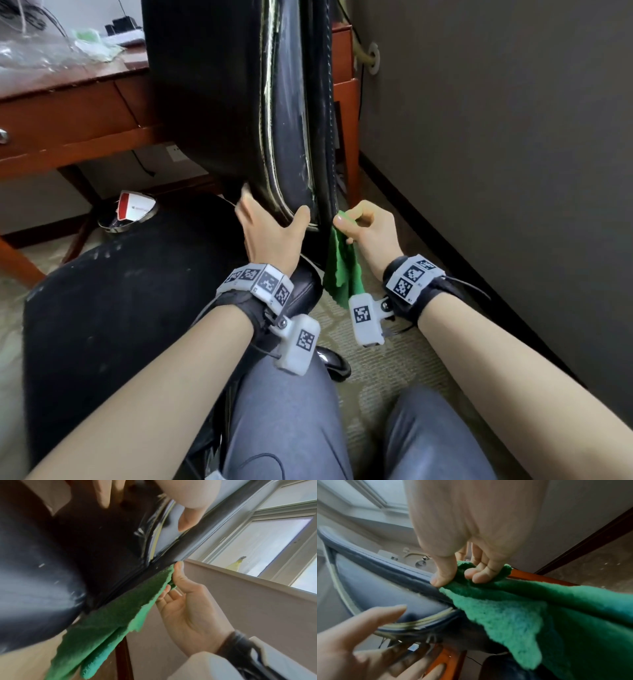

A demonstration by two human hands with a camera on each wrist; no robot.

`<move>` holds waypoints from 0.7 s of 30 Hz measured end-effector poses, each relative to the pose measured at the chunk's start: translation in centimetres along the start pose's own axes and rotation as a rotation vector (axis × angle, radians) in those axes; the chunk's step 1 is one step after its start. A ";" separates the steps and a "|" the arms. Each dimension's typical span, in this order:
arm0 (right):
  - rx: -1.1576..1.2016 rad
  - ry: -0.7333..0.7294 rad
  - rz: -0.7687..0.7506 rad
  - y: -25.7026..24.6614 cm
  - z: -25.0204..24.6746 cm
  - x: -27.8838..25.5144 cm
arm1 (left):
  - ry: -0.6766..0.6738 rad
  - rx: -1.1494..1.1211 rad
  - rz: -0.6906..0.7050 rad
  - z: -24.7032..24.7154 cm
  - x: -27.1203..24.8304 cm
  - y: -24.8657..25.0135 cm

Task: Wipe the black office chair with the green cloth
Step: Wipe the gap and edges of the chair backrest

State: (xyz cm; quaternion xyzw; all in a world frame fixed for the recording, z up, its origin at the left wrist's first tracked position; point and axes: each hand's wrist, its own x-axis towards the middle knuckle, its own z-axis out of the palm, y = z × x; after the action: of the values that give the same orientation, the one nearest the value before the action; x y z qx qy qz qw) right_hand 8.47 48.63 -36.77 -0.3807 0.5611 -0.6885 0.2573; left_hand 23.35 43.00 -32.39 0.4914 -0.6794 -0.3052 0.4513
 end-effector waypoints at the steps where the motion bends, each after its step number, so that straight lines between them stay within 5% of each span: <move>1: -0.020 -0.002 0.010 0.5 -0.3 -0.3 | -0.049 0.016 -0.073 0.3 -0.3 -1.0; 6: -0.033 -0.036 0.010 1.2 -1.0 -0.2 | -0.259 0.191 -0.131 2.4 -2.1 -4.8; 12: -0.078 0.003 0.147 5.9 -1.7 -3.1 | -0.260 0.287 -0.097 3.2 -2.6 -5.9; 21: -0.137 0.047 0.122 8.3 -1.9 -4.1 | -0.261 0.411 -0.026 3.5 -2.9 -6.7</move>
State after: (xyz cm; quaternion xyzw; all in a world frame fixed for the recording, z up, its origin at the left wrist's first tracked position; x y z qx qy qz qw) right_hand 8.69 51.00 -45.92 -0.3463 0.6349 -0.6402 0.2589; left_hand 23.06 43.44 -40.46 0.5381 -0.7735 -0.2270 0.2463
